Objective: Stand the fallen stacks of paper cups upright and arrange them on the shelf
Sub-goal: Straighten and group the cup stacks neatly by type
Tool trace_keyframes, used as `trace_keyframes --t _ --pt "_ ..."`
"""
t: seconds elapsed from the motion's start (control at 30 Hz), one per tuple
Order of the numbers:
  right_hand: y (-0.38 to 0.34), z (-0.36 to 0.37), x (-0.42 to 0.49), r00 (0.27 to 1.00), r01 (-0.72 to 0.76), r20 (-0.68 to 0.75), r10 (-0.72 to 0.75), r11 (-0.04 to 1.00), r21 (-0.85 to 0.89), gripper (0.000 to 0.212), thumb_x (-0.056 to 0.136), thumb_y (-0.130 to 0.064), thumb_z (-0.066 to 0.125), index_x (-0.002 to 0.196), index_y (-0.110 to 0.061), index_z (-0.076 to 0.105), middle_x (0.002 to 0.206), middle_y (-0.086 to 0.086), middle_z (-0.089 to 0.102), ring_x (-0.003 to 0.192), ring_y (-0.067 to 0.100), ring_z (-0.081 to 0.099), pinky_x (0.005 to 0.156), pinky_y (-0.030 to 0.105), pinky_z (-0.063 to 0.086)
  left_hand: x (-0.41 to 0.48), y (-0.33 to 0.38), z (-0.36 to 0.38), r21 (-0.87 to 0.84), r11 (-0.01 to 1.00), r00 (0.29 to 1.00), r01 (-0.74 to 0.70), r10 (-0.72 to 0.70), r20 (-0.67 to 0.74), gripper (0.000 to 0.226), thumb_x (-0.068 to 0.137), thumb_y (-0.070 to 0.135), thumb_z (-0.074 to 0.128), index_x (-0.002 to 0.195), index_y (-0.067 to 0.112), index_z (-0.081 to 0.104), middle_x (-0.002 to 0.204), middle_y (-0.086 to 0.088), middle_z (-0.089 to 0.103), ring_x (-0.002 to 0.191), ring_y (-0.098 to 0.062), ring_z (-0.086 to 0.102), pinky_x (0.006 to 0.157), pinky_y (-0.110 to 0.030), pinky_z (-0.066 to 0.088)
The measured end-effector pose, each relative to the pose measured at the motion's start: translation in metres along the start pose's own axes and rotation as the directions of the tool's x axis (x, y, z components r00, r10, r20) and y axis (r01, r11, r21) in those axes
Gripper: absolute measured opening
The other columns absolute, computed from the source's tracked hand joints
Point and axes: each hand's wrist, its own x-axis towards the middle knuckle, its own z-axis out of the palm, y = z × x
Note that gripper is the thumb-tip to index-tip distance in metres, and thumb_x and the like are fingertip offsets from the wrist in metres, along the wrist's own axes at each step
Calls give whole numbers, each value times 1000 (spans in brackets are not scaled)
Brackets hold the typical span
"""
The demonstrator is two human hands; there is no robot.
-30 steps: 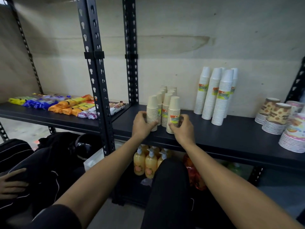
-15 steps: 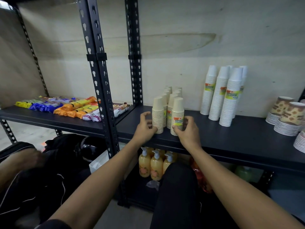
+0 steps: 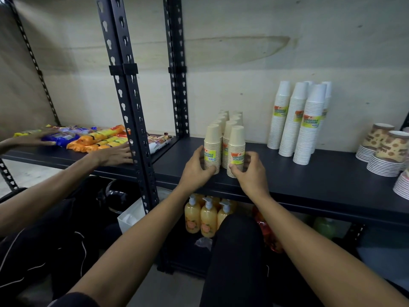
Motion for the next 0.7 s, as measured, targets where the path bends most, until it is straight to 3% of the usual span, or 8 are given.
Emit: trace_keyframes --t 0.1,0.17,0.3,0.4,0.5,0.7 --pt "-1 1 -2 1000 5 3 -5 1000 -9 59 84 -40 80 129 -20 47 125 2 60 111 16 61 91 41 57 -3 -2 -7 0 1000 1000 -19 19 4 80 85 26 76 154 22 35 139 4 60 117 -6 61 101 -33 54" --pt "-1 1 -1 1000 6 5 -6 1000 -11 59 84 -40 80 129 -20 47 125 2 60 111 16 61 91 41 57 -4 -3 -7 2 999 999 -34 34 -19 78 84 27 78 152 24 39 136 7 61 114 -3 62 95 -26 55" --pt "-3 0 1 1000 10 13 -10 999 -32 58 83 -41 81 126 -19 48 123 2 61 108 15 62 90 42 58 -1 -2 -5 51 997 998 -57 57 8 73 86 30 75 151 28 42 133 -1 55 114 -10 63 96 -29 55" --pt "-6 3 4 1000 27 17 -26 998 -61 60 81 -41 82 124 -17 48 121 4 61 107 19 62 88 43 57 1 -2 -7 78 995 998 -60 57 36 72 89 27 73 153 26 39 137 -2 52 117 -12 59 93 -24 49" --pt "-9 7 7 1000 17 11 -17 997 -75 63 79 -42 83 125 -15 50 122 6 59 108 20 61 88 42 56 0 -2 -9 33 998 996 -49 47 74 70 92 22 71 154 27 38 143 1 57 126 -12 57 96 -24 47" --pt "-11 12 7 1000 19 -3 -19 995 -98 62 79 -42 83 123 -13 51 120 6 57 105 14 55 81 30 46 3 -6 -10 -24 1000 993 6 -3 121 71 93 19 70 155 28 37 140 6 61 124 -6 58 106 -28 48"
